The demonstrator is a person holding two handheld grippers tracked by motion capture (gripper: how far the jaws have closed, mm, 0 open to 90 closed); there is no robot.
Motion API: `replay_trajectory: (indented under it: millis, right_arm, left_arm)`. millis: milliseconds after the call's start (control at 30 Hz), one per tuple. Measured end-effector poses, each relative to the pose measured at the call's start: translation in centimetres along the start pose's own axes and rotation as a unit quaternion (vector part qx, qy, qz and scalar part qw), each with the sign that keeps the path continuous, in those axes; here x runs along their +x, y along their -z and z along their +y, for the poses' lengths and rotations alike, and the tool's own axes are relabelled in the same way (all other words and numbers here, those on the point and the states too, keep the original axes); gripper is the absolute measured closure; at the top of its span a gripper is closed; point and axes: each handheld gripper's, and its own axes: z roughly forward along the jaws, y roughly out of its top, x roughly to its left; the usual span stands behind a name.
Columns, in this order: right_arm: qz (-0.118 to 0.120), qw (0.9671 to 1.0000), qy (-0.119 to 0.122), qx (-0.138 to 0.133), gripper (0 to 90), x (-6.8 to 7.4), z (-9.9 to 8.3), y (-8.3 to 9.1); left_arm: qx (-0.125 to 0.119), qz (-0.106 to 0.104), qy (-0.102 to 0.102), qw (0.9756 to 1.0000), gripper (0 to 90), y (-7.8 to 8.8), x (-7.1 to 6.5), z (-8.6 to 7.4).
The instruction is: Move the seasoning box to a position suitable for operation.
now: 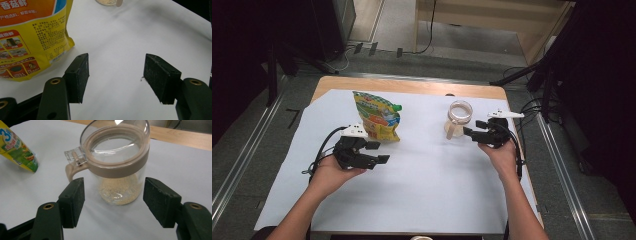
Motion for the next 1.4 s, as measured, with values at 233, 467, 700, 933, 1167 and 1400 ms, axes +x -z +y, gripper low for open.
replay_trajectory:
  millis: [233, 467, 700, 933, 1167, 1400]
  right_arm:
    - [0.009, 0.9999, -0.010, -0.002, 28.5, -1.0, -0.5, -1.4]
    - [0.001, 0.9998, -0.016, -0.007, 22.3, -1.5, -1.1, -3.1]
    - [0.002, 0.9996, 0.016, -0.021, 18.5, -0.8, -1.2, -4.9]
    - [-0.003, 0.9993, 0.017, -0.033, 11.0, -0.8, -1.1, -6.7]
    - [-0.003, 0.9986, 0.010, -0.052, 8.1, -0.7, -0.9, -7.9]
    - [-0.014, 0.9972, -0.001, -0.074, 7.6, -0.3, -1.0, -8.7]
  left_arm:
    - [0.007, 0.000, -0.001, 1.0000, 38.4, -0.3, -0.1, -0.1]
    - [0.008, -0.012, 0.004, 0.9999, 38.5, -0.3, -0.3, -0.1]
    - [0.007, -0.013, 0.009, 0.9998, 38.6, -0.4, -0.4, -0.3]
    - [0.008, -0.013, 0.012, 0.9998, 38.6, -0.4, -0.3, -0.4]
    - [0.006, -0.017, 0.014, 0.9997, 38.8, -0.3, -0.2, -0.4]
    - [0.004, -0.021, 0.016, 0.9996, 38.8, -0.3, -0.1, -0.4]
